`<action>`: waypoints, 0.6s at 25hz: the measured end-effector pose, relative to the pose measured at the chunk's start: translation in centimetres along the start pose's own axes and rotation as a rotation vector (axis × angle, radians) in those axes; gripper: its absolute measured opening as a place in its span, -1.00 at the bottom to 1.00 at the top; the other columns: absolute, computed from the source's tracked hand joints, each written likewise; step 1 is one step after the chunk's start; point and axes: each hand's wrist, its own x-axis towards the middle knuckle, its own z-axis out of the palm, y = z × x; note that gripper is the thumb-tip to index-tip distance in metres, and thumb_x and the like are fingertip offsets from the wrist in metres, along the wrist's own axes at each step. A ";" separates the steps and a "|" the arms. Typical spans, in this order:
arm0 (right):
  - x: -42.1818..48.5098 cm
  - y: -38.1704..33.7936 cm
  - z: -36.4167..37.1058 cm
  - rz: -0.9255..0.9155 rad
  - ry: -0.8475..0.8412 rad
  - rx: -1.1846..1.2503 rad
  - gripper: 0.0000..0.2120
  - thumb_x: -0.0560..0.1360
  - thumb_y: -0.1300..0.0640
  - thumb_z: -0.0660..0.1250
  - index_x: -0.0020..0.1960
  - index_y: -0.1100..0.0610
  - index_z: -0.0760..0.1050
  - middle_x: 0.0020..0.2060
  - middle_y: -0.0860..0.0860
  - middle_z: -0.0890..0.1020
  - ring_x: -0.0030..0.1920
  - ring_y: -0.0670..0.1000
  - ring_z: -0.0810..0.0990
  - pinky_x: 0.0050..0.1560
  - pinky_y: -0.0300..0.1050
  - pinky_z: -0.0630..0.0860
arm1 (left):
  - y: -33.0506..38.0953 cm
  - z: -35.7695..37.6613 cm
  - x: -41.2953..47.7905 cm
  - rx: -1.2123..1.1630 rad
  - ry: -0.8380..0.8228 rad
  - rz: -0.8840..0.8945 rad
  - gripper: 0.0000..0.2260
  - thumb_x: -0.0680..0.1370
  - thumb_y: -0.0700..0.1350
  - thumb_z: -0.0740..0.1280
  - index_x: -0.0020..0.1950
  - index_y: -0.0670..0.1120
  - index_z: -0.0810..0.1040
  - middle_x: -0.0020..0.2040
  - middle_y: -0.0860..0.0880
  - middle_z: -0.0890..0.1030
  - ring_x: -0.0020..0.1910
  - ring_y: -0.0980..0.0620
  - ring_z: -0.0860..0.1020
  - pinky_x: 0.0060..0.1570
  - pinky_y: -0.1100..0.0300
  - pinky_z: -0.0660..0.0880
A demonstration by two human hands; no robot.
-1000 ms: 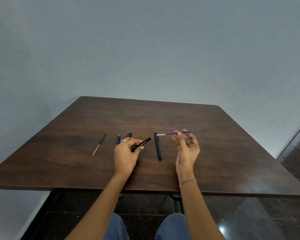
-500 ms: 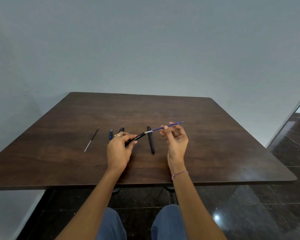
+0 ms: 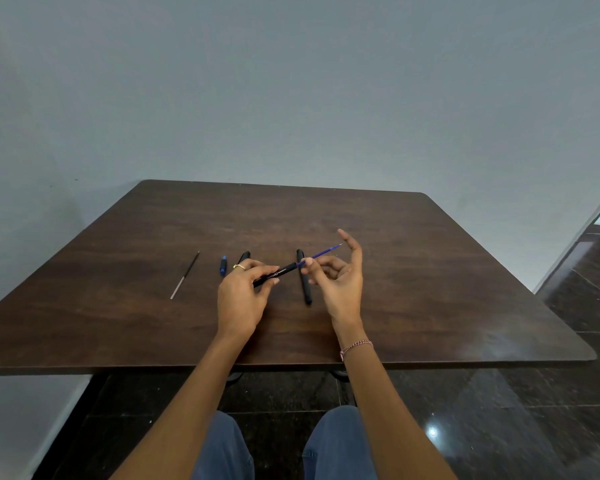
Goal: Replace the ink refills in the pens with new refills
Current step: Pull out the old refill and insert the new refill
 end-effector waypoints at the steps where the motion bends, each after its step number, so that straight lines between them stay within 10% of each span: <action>1: 0.0 0.0 0.0 -0.010 0.003 -0.008 -0.41 0.43 0.28 0.45 0.34 -0.04 0.29 -0.25 0.12 0.69 -0.20 0.08 0.70 -0.20 -0.16 0.61 | 0.0 0.0 0.0 -0.003 -0.001 0.002 -0.78 0.42 -0.19 0.48 0.06 -0.08 0.67 -0.04 0.02 0.63 -0.11 0.09 0.58 -0.04 0.16 0.56; 15: -0.3 -0.1 0.4 -0.055 -0.052 -0.224 -0.70 0.61 0.10 0.23 0.25 -0.22 0.46 -0.04 -0.06 0.67 0.00 -0.06 0.66 0.01 0.04 0.61 | -0.5 0.2 0.0 -0.080 0.034 0.039 -0.79 0.39 -0.20 0.50 0.02 -0.06 0.67 -0.09 0.10 0.61 -0.15 0.13 0.59 -0.09 0.29 0.53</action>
